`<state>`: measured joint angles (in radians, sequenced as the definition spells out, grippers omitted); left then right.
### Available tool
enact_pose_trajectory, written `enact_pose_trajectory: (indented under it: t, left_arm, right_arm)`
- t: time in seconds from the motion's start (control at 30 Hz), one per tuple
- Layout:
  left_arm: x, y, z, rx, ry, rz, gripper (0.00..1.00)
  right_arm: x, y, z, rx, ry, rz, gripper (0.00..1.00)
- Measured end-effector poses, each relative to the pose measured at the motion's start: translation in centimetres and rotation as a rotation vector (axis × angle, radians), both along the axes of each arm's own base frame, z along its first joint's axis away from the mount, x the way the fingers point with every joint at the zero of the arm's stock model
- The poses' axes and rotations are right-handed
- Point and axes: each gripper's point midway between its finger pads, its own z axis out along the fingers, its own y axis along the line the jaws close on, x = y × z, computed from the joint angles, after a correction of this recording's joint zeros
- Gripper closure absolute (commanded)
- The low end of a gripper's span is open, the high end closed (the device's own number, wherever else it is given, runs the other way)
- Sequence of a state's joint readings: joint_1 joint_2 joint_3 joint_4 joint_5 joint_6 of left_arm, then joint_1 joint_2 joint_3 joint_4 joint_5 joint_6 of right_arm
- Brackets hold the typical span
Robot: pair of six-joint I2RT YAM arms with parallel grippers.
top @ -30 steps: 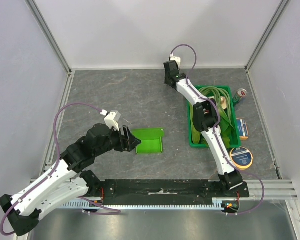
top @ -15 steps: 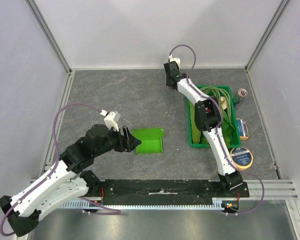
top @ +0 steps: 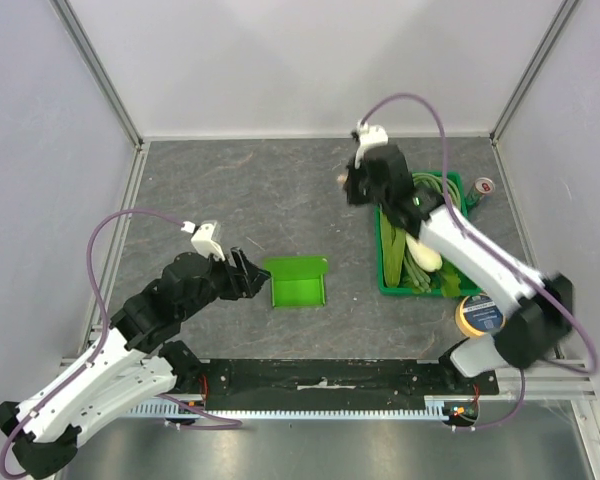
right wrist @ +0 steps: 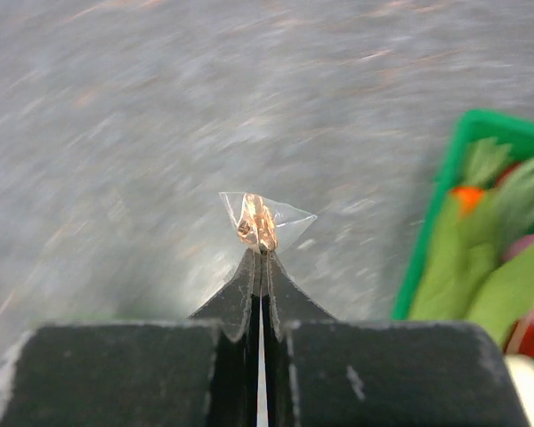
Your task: Fold the paper box
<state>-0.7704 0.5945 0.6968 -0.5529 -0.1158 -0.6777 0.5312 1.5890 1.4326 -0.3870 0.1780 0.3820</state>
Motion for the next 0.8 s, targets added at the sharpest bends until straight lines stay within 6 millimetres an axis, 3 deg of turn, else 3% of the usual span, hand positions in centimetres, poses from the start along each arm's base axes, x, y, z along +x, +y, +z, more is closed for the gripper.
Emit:
enact_pose_trajectory:
  t: [0.07, 0.13, 0.2, 0.27, 0.33, 0.43, 0.6, 0.7, 0.8]
  left_arm:
    - [0.3, 0.4, 0.1, -0.005, -0.006, 0.035, 0.28]
    - [0.6, 0.9, -0.1, -0.010, -0.008, 0.069, 0.26]
    - [0.7, 1.3, -0.5, -0.016, -0.004, 0.098, 0.24]
    - [0.8, 1.7, -1.0, -0.025, 0.004, 0.129, 0.23]
    - [0.8, 2.0, -2.0, -0.027, 0.021, 0.153, 0.23]
    - [0.7, 2.1, -3.5, -0.018, 0.057, 0.171, 0.27]
    - [0.5, 2.4, -6.0, 0.012, 0.107, 0.187, 0.33]
    - [0.4, 2.5, -7.5, 0.051, 0.136, 0.194, 0.36]
    - [0.7, 2.4, -8.3, 0.081, 0.156, 0.193, 0.36]
  right_arm:
    - [-5.9, 2.6, 1.5, 0.050, -0.041, 0.156, 1.00]
    - [-12.0, 5.8, 1.1, 0.089, -0.045, 0.341, 1.00]
    - [-17.0, 7.8, -0.8, 0.106, -0.011, 0.488, 1.00]
    - [-21.2, 8.7, -4.1, 0.095, 0.046, 0.591, 1.00]
    - [-23.7, 8.9, -7.1, 0.067, 0.100, 0.636, 1.00]
    - [-25.0, 9.5, -10.0, 0.027, 0.125, 0.647, 1.00]
    - [-22.8, 11.8, -11.4, 0.036, 0.055, 0.599, 0.98]
    - [-21.3, 12.8, -12.8, 0.025, 0.031, 0.560, 0.89]
    - [-20.5, 13.2, -14.6, -0.008, 0.024, 0.539, 0.73]
